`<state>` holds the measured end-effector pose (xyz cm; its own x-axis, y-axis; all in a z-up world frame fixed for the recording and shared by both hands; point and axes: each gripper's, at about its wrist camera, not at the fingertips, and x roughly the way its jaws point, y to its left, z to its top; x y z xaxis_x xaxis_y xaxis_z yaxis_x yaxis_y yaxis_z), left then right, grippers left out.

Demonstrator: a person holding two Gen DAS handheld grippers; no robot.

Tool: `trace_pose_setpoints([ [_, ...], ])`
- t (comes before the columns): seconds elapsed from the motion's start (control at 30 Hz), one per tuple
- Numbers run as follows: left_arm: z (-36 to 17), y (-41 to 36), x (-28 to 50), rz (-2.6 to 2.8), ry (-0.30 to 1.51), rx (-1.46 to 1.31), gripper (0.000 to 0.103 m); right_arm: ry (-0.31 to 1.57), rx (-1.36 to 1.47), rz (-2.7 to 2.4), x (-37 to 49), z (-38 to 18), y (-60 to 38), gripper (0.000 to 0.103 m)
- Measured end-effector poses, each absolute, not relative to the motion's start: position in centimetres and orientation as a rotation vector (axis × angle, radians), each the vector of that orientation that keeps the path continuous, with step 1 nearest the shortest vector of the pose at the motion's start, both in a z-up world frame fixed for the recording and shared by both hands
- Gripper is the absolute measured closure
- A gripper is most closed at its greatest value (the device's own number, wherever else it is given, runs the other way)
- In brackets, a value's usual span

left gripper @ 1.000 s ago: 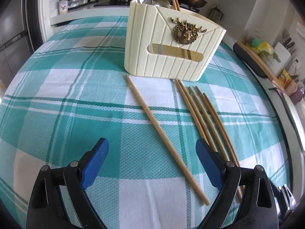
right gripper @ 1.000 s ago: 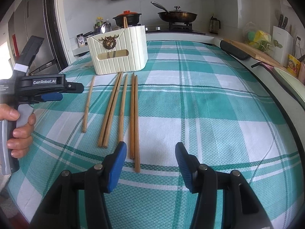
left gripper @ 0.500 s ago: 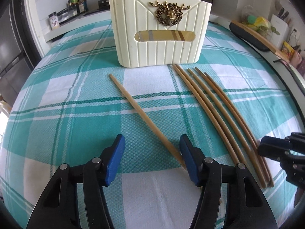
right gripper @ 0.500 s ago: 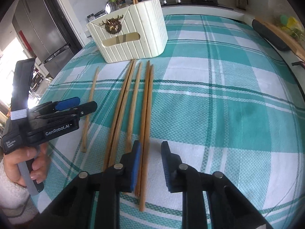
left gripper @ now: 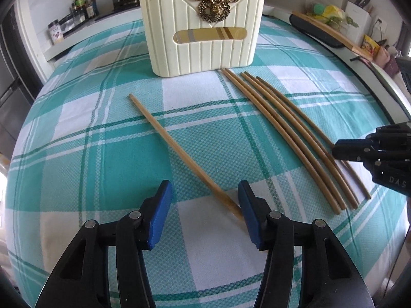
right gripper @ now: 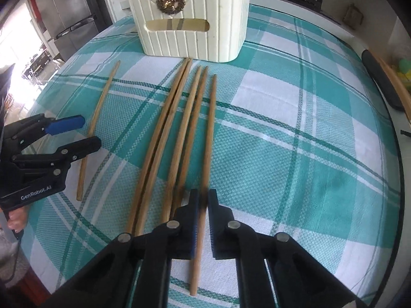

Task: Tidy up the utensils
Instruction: 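Grasp a loose chopstick with the left tool while the right tool grasps another chopstick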

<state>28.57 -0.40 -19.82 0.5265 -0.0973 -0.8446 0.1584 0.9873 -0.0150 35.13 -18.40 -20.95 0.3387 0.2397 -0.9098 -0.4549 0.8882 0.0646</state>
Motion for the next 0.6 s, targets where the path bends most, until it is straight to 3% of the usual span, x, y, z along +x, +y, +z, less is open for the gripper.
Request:
trace_pose_setpoints([
  [0.07, -19.8, 0.3, 27.9, -0.157, 1.009, 0.069, 0.056, 1.13, -0.177, 0.429, 34.7, -21.0, -19.2, 0.097],
  [0.17, -19.6, 1.7, 27.0, -0.167, 1.018, 0.066, 0.083, 1.119, -0.141, 0.376, 33.5, -21.0, -20.5, 0.097],
  [0.27, -19.5, 3.1, 26.2, -0.176, 1.025, 0.048, 0.093, 1.107, -0.094, 0.329, 32.1, -21.0, -22.5, 0.097],
  [0.6, -19.5, 4.4, 25.1, -0.141, 1.02, 0.09, 0.095, 1.081, -0.082, 0.274, 30.1, -21.1, -24.2, 0.097],
])
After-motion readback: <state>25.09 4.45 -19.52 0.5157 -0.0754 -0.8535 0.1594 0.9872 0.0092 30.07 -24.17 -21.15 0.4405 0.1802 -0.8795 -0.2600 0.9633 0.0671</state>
